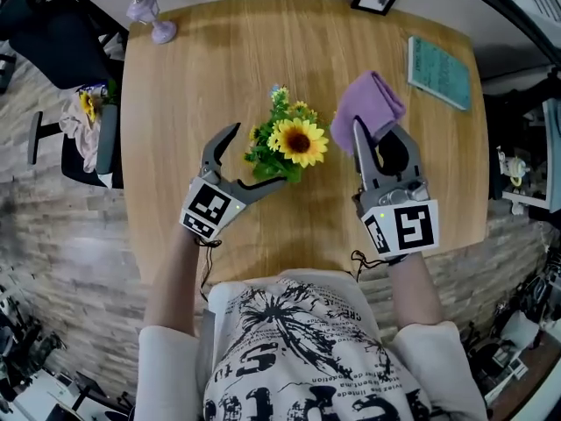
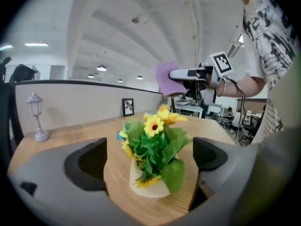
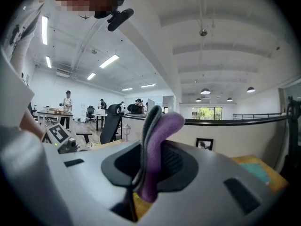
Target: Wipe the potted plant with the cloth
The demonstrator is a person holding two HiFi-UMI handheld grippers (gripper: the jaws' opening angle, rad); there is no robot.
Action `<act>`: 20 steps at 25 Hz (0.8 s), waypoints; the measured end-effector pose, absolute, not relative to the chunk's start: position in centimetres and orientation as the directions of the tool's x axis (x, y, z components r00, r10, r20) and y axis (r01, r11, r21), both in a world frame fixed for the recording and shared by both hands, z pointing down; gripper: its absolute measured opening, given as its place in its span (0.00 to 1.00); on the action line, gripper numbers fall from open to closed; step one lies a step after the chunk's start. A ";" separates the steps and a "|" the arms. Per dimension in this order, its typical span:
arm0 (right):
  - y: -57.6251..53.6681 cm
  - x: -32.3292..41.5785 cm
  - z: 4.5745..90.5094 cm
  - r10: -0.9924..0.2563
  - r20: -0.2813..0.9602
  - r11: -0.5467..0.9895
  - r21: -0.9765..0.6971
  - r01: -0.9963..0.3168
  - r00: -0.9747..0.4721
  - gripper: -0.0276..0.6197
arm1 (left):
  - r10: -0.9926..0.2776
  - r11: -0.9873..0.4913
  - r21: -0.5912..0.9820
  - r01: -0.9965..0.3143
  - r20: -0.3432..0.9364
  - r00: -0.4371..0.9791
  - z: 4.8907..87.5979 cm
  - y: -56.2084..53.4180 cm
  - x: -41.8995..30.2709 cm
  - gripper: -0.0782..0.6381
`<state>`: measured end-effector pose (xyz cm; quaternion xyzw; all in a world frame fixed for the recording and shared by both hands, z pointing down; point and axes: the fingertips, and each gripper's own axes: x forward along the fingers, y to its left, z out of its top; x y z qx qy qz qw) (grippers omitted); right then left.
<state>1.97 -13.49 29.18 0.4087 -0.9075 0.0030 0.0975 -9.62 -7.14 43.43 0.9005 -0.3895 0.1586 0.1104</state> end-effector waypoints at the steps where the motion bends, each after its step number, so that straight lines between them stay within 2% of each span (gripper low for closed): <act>1: -13.2 1.8 28.8 -0.746 0.174 0.661 0.075 -0.746 -0.643 0.16 | -0.686 -0.657 0.072 -0.751 0.356 0.634 42.3 -7.1 -10.1 0.89; 3: -12.2 1.4 28.0 -0.746 0.163 0.662 0.088 -0.744 -0.645 0.16 | -0.722 -0.624 0.063 -0.779 0.334 0.605 40.2 -7.0 -11.0 0.75; 6: -10.2 0.5 27.1 -0.732 0.161 0.680 0.107 -0.726 -0.662 0.16 | -0.772 -0.576 0.050 -0.816 0.295 0.563 36.9 -5.9 -12.0 0.46; 12: -8.0 -0.6 25.4 -0.715 0.138 0.699 0.122 -0.705 -0.685 0.16 | -0.861 -0.487 -0.005 -0.874 0.173 0.479 30.3 -4.2 -14.3 0.12; 16: -6.8 -1.0 24.4 -0.703 0.136 0.711 0.124 -0.692 -0.698 0.16 | -0.879 -0.472 -0.093 -0.877 0.123 0.460 26.8 -2.6 -14.7 0.12; 20: -5.9 -1.3 23.8 -0.694 0.131 0.720 0.142 -0.679 -0.708 0.16 | -0.899 -0.427 -0.083 -0.900 0.144 0.413 25.4 -1.3 -16.2 0.11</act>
